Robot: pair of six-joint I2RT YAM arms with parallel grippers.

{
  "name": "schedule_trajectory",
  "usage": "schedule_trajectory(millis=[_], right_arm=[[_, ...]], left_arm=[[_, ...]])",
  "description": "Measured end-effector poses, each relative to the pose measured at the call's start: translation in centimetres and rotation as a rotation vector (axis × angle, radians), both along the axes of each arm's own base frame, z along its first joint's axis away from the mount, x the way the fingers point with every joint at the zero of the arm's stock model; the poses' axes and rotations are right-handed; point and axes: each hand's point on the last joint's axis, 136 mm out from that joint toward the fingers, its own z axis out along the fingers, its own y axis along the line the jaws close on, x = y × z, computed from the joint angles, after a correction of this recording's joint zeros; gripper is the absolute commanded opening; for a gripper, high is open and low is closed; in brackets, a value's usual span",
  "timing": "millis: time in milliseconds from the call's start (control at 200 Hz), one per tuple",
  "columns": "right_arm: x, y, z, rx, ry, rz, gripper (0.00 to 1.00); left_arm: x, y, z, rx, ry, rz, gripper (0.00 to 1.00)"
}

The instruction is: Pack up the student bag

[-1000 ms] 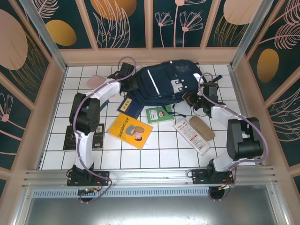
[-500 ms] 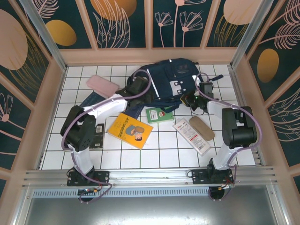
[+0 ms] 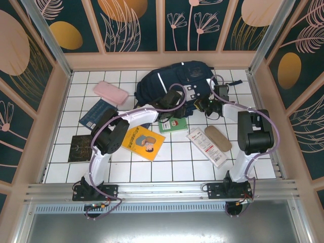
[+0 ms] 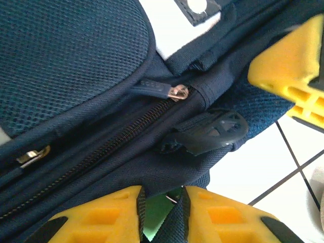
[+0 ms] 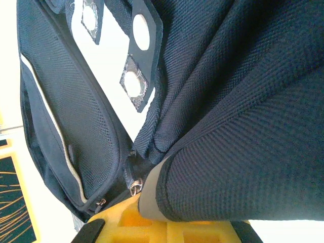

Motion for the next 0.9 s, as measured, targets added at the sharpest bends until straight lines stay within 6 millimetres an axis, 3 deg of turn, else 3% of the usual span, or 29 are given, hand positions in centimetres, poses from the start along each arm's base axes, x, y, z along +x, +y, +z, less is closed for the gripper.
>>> schedule_trajectory(millis=[165,355,480,625,745,901], right_arm=[[-0.1,-0.1,1.0,0.004,-0.001,-0.004,0.00],[-0.5,0.4,4.8,0.014,-0.069,0.005,0.00],[-1.1,1.5,7.5,0.031,-0.124,0.023,0.00],[-2.2,3.7,9.4,0.049,-0.152,0.053,0.00],[-3.5,5.3,8.8,0.054,-0.132,0.077,0.00],[-4.8,5.6,5.5,0.048,-0.044,0.078,0.00]], left_arm=[[-0.2,-0.1,0.0,0.025,-0.020,-0.001,0.24],[0.6,1.1,1.0,0.073,-0.076,0.056,0.21],[0.6,2.7,3.0,0.092,-0.124,0.106,0.22],[0.2,5.5,4.8,0.101,-0.149,0.151,0.22],[-0.6,7.2,4.6,0.116,-0.141,0.166,0.22],[-2.3,8.6,2.1,0.152,-0.093,0.150,0.22]])
